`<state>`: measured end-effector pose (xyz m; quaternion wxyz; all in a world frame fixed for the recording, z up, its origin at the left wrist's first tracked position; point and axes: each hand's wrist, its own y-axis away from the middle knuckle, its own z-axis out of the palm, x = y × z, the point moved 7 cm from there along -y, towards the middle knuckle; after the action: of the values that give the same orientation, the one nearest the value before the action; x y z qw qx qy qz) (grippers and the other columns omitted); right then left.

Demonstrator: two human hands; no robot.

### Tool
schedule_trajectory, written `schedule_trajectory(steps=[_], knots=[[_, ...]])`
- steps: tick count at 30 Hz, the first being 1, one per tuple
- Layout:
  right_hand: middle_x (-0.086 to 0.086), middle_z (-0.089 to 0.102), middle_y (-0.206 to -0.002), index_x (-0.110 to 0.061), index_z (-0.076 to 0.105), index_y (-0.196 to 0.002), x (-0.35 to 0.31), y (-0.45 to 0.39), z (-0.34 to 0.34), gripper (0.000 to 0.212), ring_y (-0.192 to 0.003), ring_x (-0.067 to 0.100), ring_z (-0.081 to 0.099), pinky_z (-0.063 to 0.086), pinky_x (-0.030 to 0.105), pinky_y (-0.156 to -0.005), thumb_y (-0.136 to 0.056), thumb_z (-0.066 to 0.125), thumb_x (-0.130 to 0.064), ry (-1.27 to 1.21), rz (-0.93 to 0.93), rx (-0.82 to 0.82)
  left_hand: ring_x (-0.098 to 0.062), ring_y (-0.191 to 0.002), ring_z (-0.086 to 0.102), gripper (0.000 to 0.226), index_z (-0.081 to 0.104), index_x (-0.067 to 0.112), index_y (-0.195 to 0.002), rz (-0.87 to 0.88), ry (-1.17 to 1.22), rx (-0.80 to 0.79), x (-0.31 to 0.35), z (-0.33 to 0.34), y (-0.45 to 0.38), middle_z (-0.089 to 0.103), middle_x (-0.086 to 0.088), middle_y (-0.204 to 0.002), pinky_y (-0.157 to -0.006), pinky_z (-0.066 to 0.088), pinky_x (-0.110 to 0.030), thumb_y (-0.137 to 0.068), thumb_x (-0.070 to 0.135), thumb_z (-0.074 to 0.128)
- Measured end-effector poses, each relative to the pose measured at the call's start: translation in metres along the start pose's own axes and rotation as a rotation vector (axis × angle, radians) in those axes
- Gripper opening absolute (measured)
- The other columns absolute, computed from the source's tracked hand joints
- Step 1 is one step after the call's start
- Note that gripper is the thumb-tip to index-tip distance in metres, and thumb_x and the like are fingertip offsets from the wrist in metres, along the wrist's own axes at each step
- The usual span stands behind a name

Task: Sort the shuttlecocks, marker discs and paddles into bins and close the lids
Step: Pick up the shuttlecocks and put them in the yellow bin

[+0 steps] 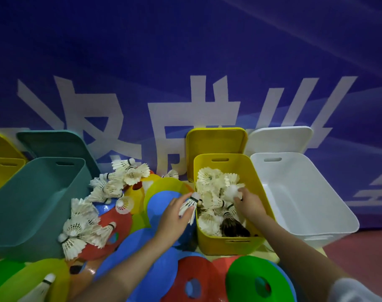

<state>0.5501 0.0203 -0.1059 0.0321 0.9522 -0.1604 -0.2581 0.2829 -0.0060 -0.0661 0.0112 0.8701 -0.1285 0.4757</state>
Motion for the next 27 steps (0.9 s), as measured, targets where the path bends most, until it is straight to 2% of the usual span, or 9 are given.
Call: schedule_trajectory(steps=[3,6,9,12,14,17,19,21,27], knots=[[0.011,0.063,-0.116,-0.015,0.051,-0.128,0.007,-0.010,0.017,0.036,-0.097,0.027,0.062,0.048,0.032,-0.072,-0.097,0.046,-0.032,0.198,-0.034,-0.094,0.002,-0.114,0.045,0.038,0.044,0.043,-0.131,0.000,0.012,0.014,0.008,0.003,-0.001,0.050,0.015,-0.123,-0.084,0.035,-0.002,-0.096,0.033,0.052],[0.012,0.058,-0.123,-0.015,0.058,-0.114,0.001,-0.017,0.014,0.032,-0.106,0.024,0.057,0.046,0.031,-0.072,-0.096,0.046,-0.039,0.382,-0.099,-0.098,0.011,-0.112,0.043,0.037,0.043,0.048,-0.127,0.011,0.040,0.040,0.017,0.005,-0.007,0.048,0.022,-0.122,-0.092,0.036,-0.012,-0.095,0.032,0.054],[0.010,0.059,-0.122,-0.012,0.060,-0.115,-0.011,-0.019,-0.010,0.042,-0.116,0.027,0.048,0.046,0.036,-0.087,-0.096,0.042,-0.045,0.455,-0.228,0.004,0.016,-0.115,0.040,0.037,0.046,0.049,-0.126,0.044,0.063,0.033,0.028,0.015,-0.019,0.047,0.029,-0.125,-0.093,0.034,-0.010,-0.094,0.033,0.056],[0.006,0.060,-0.124,-0.015,0.059,-0.125,-0.011,-0.013,-0.048,0.044,-0.121,0.029,0.047,0.041,0.040,-0.094,-0.093,0.043,-0.040,0.293,-0.365,0.263,0.011,-0.117,0.040,0.036,0.048,0.044,-0.127,0.068,0.048,0.021,0.044,0.026,-0.039,0.047,0.027,-0.127,-0.091,0.033,-0.008,-0.094,0.033,0.056],[0.007,0.058,-0.129,-0.016,0.056,-0.131,0.007,-0.017,-0.063,0.041,-0.122,0.030,0.047,0.041,0.040,-0.095,-0.095,0.046,-0.031,0.104,-0.298,0.349,0.007,-0.118,0.040,0.036,0.049,0.041,-0.127,0.088,0.024,0.011,0.055,0.034,-0.059,0.047,0.025,-0.126,-0.095,0.035,-0.012,-0.094,0.033,0.057],[0.007,0.053,-0.135,-0.021,0.044,-0.141,0.036,-0.031,-0.058,0.042,-0.124,0.027,0.048,0.040,0.038,-0.098,-0.100,0.040,-0.028,-0.174,-0.098,0.239,-0.004,-0.122,0.044,0.037,0.051,0.035,-0.131,0.105,-0.064,-0.011,0.064,0.048,-0.097,0.051,0.015,-0.131,-0.101,0.039,-0.027,-0.094,0.036,0.056],[0.006,0.052,-0.137,-0.023,0.043,-0.142,0.044,-0.033,-0.050,0.041,-0.125,0.024,0.049,0.038,0.033,-0.099,-0.101,0.039,-0.026,-0.255,-0.082,0.174,-0.012,-0.126,0.044,0.038,0.052,0.032,-0.132,0.125,-0.134,-0.043,0.066,0.060,-0.126,0.052,0.009,-0.134,-0.102,0.039,-0.034,-0.095,0.037,0.055],[0.005,0.053,-0.138,-0.022,0.046,-0.140,0.047,-0.031,-0.049,0.040,-0.126,0.022,0.048,0.037,0.030,-0.101,-0.100,0.041,-0.022,-0.311,-0.088,0.184,-0.019,-0.126,0.044,0.038,0.052,0.029,-0.133,0.143,-0.200,-0.090,0.068,0.074,-0.154,0.052,0.004,-0.133,-0.101,0.038,-0.038,-0.095,0.034,0.055],[-0.004,0.057,-0.133,-0.029,0.048,-0.138,0.051,-0.028,-0.048,0.041,-0.122,0.016,0.051,0.036,0.020,-0.092,-0.100,0.042,-0.018,-0.445,-0.052,0.259,-0.024,-0.106,0.053,0.037,0.056,0.023,-0.130,0.176,-0.350,-0.221,0.054,0.116,-0.218,0.054,-0.005,-0.114,-0.088,0.046,-0.039,-0.093,0.029,0.058]])
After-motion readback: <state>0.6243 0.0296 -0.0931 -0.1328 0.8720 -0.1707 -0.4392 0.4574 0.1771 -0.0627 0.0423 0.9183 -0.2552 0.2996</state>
